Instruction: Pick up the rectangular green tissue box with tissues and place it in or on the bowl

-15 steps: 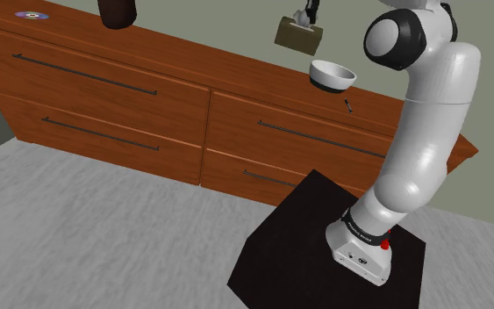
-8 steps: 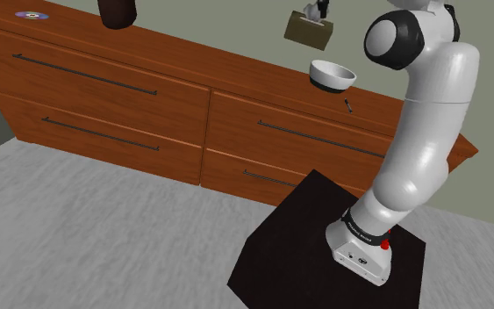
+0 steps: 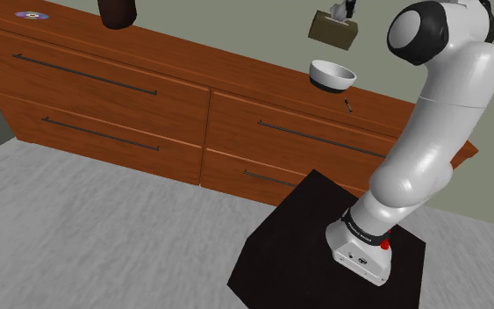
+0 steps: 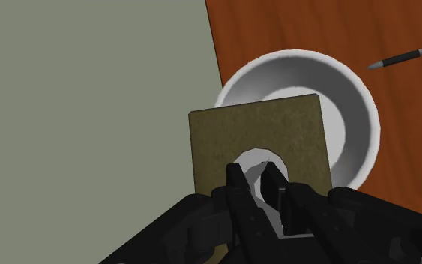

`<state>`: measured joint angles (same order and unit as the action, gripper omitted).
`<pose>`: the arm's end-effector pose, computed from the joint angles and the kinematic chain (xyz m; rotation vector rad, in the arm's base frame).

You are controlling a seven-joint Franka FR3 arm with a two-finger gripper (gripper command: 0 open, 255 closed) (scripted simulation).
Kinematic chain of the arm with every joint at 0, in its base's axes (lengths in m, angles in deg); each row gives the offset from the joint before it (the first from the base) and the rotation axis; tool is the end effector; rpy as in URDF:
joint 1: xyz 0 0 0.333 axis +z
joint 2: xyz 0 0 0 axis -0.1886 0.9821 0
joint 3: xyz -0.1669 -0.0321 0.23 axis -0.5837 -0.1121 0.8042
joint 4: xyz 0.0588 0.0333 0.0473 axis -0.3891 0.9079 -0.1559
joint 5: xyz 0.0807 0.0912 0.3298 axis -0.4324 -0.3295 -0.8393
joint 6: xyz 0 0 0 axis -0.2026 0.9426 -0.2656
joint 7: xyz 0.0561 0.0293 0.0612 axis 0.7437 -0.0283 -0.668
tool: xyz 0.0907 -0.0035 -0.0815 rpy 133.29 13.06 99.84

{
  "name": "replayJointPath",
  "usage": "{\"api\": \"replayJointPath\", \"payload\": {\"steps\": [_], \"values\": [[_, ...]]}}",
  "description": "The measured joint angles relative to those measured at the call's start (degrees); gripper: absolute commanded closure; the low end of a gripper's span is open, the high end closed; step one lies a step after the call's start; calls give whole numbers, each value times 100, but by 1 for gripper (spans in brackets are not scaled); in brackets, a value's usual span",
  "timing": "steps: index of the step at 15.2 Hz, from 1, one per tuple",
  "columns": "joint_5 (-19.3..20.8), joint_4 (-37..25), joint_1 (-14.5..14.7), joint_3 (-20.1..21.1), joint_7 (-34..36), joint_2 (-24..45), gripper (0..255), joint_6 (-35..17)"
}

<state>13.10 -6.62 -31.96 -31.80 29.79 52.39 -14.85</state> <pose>0.4463 -0.3704 0.6685 2.5566 0.3900 -0.2826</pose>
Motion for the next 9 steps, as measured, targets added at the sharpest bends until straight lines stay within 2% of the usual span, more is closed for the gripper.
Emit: {"api": "replayJointPath", "payload": {"steps": [5, 9], "values": [[-248, -207, -520, -200, -691, -15, 255, -116], [-188, 407, -544, -222, -617, -266, 255, -495]]}}
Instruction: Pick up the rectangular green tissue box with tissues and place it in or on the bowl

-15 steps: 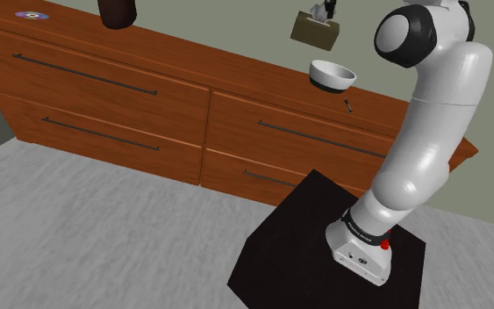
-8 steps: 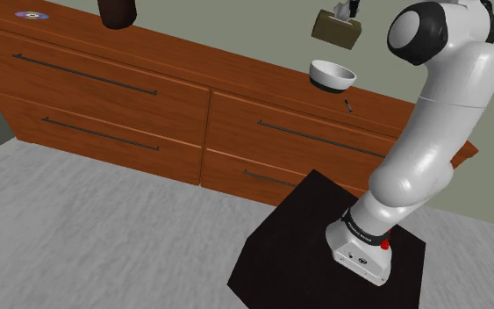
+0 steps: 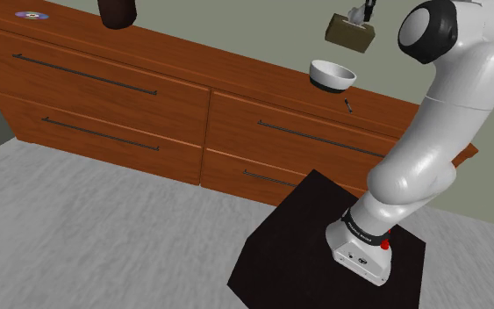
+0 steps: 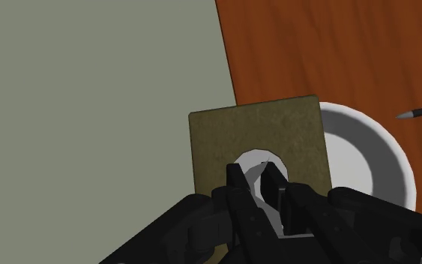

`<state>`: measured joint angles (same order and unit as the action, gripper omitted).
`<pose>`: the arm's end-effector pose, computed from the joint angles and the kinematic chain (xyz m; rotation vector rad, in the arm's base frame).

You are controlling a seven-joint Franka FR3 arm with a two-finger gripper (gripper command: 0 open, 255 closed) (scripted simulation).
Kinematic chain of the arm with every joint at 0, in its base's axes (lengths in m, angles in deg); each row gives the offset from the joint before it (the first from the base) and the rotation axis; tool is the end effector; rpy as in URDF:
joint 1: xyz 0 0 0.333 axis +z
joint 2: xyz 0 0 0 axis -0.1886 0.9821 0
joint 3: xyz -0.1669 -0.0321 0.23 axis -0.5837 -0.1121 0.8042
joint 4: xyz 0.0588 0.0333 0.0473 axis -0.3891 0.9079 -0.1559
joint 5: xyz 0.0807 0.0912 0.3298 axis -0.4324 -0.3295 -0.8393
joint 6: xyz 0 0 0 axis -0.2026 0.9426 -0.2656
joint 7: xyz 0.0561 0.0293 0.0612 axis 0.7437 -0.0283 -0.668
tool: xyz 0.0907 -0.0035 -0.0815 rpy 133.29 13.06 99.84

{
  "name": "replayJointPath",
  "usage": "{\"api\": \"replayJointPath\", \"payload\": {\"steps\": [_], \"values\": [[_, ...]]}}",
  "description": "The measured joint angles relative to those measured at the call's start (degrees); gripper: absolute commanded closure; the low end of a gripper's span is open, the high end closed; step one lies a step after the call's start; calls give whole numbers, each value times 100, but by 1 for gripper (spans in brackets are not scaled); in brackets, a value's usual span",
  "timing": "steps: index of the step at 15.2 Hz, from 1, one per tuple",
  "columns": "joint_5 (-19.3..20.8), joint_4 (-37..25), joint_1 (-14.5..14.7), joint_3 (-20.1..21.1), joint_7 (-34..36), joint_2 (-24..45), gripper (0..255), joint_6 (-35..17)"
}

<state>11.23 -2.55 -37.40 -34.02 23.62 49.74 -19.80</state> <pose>0.3947 -0.4222 0.6726 2.5568 0.3913 -0.2833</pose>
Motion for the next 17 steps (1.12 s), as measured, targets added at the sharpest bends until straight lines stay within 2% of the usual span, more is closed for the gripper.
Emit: {"api": "replayJointPath", "payload": {"steps": [11, 17], "values": [[255, 1511, 95, 20, 508, -484, 255, -922], [352, 2066, 106, 19, 729, -589, 255, -1324]]}}
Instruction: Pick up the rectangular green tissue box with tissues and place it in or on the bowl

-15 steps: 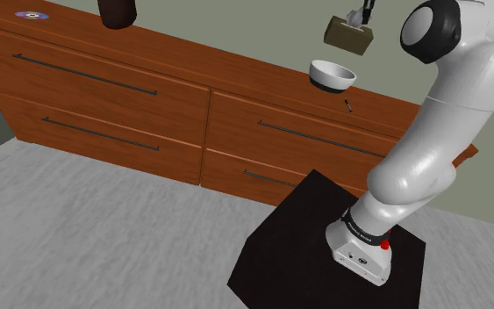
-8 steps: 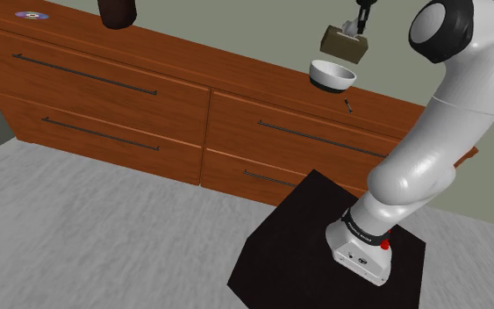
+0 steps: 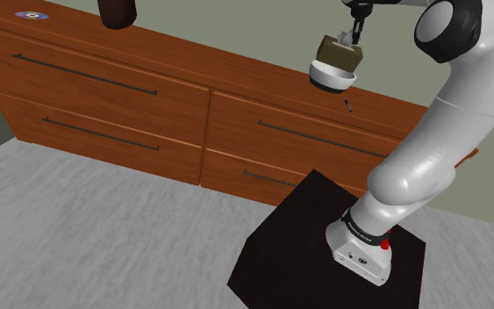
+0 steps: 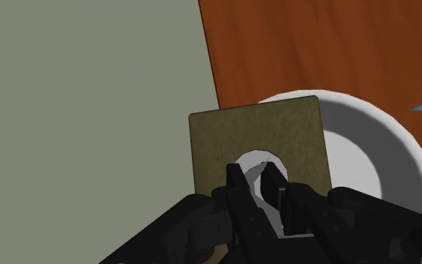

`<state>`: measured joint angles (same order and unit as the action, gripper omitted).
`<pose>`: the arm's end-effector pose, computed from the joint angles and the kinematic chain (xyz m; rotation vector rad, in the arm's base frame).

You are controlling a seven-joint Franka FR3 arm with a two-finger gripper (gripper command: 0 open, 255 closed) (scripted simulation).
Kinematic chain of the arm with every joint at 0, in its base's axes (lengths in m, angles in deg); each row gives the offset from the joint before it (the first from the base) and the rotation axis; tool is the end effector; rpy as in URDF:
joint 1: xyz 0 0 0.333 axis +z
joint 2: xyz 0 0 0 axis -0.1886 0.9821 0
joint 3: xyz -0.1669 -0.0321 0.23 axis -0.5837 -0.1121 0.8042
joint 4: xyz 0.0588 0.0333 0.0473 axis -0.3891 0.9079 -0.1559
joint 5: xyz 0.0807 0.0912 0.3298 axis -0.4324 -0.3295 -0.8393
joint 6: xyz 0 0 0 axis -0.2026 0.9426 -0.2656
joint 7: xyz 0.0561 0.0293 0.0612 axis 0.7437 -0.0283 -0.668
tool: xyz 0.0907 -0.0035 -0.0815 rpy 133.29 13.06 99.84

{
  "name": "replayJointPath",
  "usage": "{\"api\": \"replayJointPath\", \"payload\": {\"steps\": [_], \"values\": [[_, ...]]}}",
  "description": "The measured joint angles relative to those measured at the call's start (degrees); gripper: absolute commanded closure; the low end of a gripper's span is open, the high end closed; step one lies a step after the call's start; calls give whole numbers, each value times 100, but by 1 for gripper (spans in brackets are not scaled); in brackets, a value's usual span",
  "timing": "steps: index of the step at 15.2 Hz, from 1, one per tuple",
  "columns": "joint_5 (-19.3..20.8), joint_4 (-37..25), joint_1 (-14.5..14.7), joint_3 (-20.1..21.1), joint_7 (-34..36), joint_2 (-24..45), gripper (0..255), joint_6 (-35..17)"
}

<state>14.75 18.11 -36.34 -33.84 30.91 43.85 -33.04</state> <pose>0.3975 -0.4244 0.5934 2.5568 0.3915 -0.2834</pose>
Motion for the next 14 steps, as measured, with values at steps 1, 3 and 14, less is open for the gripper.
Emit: {"api": "replayJointPath", "payload": {"steps": [1, 3, 14], "values": [[28, 128, 6, 2, 54, -32, 255, -83], [56, 269, 9, 1, 108, -63, 255, -181], [65, 312, 10, 0, 128, -73, 0, -215]]}}
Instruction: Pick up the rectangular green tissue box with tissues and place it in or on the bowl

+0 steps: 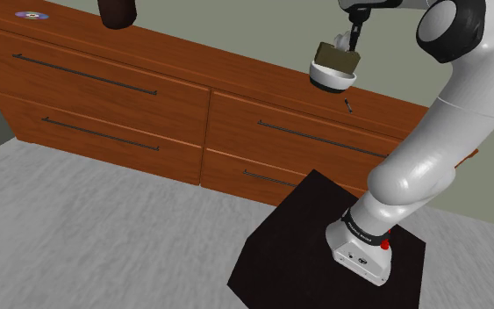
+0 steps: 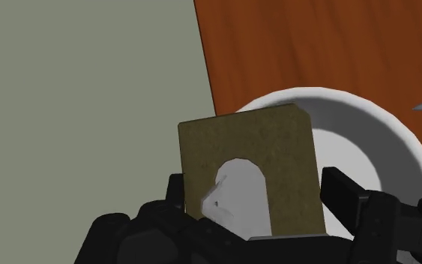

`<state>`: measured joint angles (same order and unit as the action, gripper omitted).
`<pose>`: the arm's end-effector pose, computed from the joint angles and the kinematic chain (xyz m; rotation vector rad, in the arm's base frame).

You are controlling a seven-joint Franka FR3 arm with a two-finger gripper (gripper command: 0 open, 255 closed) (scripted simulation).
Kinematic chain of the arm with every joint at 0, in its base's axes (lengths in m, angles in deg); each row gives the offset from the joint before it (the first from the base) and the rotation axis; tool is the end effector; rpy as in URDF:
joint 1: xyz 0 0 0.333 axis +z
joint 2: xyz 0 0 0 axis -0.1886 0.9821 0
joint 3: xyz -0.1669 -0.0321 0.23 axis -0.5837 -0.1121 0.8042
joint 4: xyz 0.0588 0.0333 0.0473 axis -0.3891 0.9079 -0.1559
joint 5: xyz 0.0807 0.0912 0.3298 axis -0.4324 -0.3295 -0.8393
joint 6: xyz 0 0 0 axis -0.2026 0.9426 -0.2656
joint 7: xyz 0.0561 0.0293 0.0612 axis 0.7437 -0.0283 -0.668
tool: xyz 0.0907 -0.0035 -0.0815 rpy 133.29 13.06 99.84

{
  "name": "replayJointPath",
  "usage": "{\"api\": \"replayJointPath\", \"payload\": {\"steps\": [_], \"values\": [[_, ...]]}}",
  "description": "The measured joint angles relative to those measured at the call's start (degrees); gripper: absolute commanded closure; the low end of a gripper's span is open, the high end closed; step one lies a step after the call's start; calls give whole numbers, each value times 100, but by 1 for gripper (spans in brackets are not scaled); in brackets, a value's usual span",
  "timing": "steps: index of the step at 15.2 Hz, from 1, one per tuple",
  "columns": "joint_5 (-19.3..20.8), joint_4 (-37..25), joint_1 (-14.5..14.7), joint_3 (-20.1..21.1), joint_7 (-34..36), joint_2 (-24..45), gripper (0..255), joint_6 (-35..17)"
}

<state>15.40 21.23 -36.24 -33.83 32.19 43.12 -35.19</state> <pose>0.3973 -0.4234 0.5792 2.5564 0.3918 -0.2825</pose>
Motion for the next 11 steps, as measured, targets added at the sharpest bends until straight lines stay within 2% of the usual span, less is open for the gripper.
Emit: {"api": "replayJointPath", "payload": {"steps": [3, 7, 11], "values": [[8, -37, 21, 14, 5, -18, 0, 65], [31, -408, 154, 105, -17, -112, 0, 571], [33, -470, 177, 123, -17, -119, 0, 657]]}}
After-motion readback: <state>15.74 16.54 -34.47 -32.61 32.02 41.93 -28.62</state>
